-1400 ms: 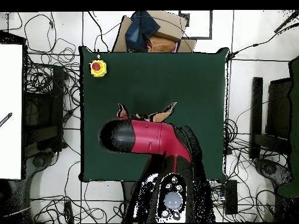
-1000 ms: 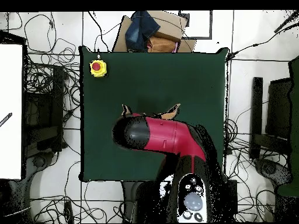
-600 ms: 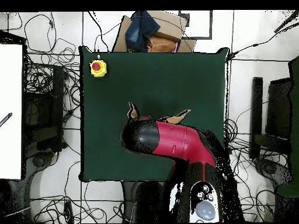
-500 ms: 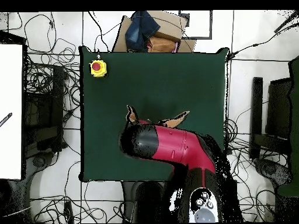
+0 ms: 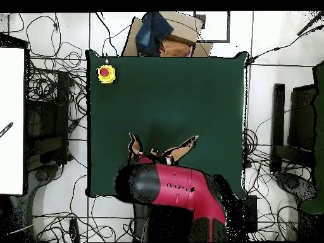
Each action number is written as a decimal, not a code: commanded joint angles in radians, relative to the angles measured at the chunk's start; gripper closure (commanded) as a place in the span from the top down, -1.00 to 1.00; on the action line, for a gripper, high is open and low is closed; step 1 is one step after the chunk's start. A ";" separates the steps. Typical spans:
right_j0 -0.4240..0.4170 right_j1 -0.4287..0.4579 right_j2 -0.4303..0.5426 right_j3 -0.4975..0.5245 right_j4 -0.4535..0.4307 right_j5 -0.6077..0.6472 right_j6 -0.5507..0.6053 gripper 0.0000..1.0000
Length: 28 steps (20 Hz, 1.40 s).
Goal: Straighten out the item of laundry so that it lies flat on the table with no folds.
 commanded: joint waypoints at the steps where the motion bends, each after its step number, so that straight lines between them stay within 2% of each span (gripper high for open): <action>1: 0.026 -0.079 0.010 0.183 -0.080 0.033 0.014 -1.00; 6: 0.021 -0.080 -0.001 0.210 -0.110 0.010 0.042 -1.00; 8: 0.001 -0.095 0.003 0.254 -0.106 -0.023 0.036 -1.00; 10: -0.027 -0.127 0.011 0.322 -0.097 -0.061 0.017 -1.00; 12: -0.036 -0.179 0.001 0.373 -0.100 -0.044 -0.009 -1.00; 17: -0.051 -0.274 -0.028 0.438 -0.116 -0.005 -0.037 -1.00; 25: -0.061 -0.172 -0.006 0.444 -0.200 -0.132 0.073 -1.00; 28: -0.059 -0.142 0.009 0.428 -0.203 -0.172 0.100 -1.00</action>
